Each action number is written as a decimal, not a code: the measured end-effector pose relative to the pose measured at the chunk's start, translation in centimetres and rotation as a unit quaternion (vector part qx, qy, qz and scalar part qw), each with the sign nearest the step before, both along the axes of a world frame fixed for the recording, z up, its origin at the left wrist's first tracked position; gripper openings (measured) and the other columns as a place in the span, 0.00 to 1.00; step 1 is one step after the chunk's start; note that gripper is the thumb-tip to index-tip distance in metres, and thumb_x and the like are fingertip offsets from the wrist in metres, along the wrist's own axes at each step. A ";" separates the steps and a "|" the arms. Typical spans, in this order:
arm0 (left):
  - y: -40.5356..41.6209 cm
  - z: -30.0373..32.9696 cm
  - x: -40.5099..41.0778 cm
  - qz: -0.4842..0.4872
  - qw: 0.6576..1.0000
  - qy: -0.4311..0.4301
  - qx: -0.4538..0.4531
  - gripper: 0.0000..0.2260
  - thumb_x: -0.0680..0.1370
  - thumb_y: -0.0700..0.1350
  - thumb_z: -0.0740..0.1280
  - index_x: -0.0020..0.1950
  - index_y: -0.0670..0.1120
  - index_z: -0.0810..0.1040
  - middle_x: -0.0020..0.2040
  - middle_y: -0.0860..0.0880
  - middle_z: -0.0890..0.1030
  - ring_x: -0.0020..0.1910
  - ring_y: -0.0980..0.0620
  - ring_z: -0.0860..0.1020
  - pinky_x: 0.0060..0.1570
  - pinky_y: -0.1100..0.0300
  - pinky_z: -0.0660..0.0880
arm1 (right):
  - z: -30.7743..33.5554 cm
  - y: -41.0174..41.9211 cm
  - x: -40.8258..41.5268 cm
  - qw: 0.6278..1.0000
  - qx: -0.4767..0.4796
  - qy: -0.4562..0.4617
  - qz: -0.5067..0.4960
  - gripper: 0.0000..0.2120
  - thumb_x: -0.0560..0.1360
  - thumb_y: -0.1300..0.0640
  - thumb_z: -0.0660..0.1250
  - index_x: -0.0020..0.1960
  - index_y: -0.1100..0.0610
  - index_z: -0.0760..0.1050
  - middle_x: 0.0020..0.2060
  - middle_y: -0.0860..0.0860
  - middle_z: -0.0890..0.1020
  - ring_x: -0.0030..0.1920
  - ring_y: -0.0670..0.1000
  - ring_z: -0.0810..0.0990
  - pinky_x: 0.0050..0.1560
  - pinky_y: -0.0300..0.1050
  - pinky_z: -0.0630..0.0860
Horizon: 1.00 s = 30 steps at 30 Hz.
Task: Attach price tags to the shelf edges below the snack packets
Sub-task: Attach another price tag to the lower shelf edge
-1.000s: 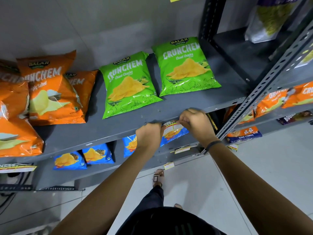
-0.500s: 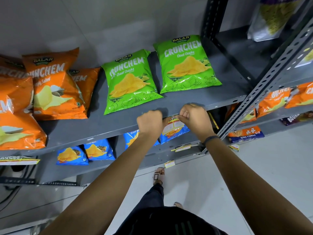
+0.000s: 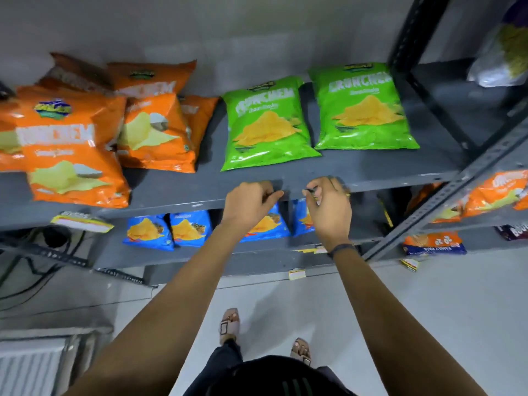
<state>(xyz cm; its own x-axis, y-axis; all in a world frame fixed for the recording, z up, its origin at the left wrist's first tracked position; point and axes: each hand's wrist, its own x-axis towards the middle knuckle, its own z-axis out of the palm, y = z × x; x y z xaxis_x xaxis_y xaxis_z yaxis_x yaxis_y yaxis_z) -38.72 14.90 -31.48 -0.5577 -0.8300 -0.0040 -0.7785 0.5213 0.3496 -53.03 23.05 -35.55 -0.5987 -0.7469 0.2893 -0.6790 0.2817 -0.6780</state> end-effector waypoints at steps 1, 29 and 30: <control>-0.4 0.0 2.3 0.019 0.999 0.027 0.006 0.14 0.78 0.54 0.64 0.40 0.45 0.79 0.37 0.43 0.84 0.43 0.40 0.81 0.37 0.56 0.74 | -0.1 -0.8 1.6 1.000 -0.006 -0.008 0.010 0.02 0.72 0.59 0.67 0.43 0.55 0.75 0.39 0.55 0.78 0.42 0.56 0.76 0.41 0.53 0.75; -15.6 -1.6 35.4 0.055 0.998 0.001 0.016 0.11 0.81 0.49 0.60 0.49 0.42 0.76 0.38 0.40 0.78 0.44 0.37 0.78 0.34 0.56 0.66 | -3.7 -16.9 36.7 0.893 0.167 -0.374 0.188 0.16 0.79 0.57 0.60 0.32 0.50 0.70 0.31 0.50 0.76 0.27 0.41 0.75 0.35 0.38 0.72; -15.5 -1.5 35.6 0.060 0.998 0.006 0.022 0.11 0.80 0.49 0.61 0.49 0.43 0.77 0.39 0.40 0.79 0.45 0.38 0.78 0.35 0.56 0.66 | -3.7 -16.7 36.6 0.900 0.157 -0.362 0.184 0.16 0.78 0.57 0.61 0.32 0.50 0.70 0.31 0.50 0.77 0.29 0.44 0.76 0.37 0.43 0.74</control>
<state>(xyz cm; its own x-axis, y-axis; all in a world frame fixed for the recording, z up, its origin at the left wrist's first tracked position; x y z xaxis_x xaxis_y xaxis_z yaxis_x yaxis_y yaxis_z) -3.14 -0.56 -32.94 -0.4551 -0.8897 -0.0353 -0.8294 0.4092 0.3802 -16.40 6.37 -39.26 -0.2405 -0.9105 -0.3363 -0.1785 0.3821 -0.9067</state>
